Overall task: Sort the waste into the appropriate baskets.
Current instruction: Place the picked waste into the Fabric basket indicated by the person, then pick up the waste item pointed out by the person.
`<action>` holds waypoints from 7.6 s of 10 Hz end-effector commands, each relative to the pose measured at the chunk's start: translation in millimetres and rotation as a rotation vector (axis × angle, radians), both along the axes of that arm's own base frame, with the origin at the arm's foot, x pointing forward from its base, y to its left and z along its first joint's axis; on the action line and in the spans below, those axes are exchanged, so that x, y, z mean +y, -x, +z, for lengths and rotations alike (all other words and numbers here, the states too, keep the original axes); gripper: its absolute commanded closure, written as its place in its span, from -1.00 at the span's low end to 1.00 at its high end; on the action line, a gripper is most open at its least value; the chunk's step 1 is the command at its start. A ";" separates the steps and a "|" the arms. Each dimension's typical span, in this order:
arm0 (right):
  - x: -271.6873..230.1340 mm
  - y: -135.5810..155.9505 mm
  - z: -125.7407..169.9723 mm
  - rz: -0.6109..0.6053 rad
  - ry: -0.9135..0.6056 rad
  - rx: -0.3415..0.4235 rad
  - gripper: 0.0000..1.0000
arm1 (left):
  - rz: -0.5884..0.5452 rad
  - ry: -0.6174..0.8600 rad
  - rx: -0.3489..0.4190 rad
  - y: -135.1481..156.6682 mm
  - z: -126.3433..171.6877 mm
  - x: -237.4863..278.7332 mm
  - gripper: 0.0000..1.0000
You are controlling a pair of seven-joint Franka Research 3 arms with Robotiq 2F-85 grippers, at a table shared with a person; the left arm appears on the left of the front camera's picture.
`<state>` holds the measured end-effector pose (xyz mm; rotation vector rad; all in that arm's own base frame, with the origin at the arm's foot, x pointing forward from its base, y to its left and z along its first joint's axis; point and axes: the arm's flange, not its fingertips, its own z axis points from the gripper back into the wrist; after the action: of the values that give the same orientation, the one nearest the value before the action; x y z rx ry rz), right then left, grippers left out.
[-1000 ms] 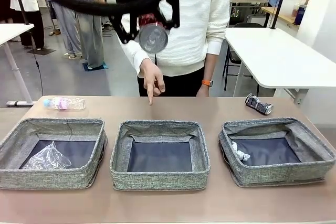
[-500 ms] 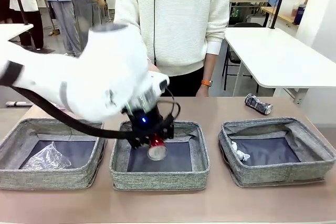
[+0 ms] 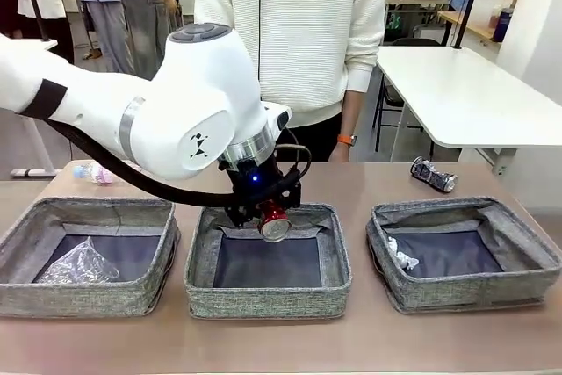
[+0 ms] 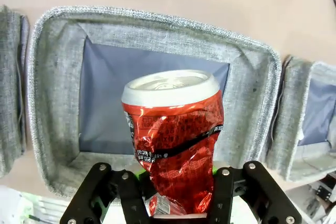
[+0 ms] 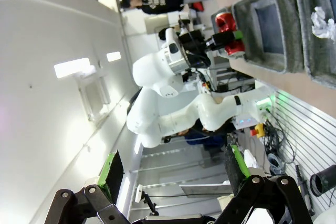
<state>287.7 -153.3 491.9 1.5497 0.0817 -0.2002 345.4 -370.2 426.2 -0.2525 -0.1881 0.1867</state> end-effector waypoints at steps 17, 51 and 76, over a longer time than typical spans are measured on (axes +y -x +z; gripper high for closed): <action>-0.3 0.4 5.9 -0.001 -0.012 0.007 -1.00 | -0.575 0.789 -0.060 24.9 128.4 148.8 -1.00; -0.3 0.4 5.9 -0.001 -0.012 0.007 -1.00 | -0.213 1.084 -0.182 84.2 99.9 471.8 -1.00; -0.3 0.4 5.9 -0.001 -0.012 0.007 -1.00 | -1.529 -0.178 -0.288 -216.5 38.7 438.9 -1.00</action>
<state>287.6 -153.0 491.7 1.5501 0.0833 -0.1999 523.9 50.9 460.2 -0.0294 -0.2387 -1.3846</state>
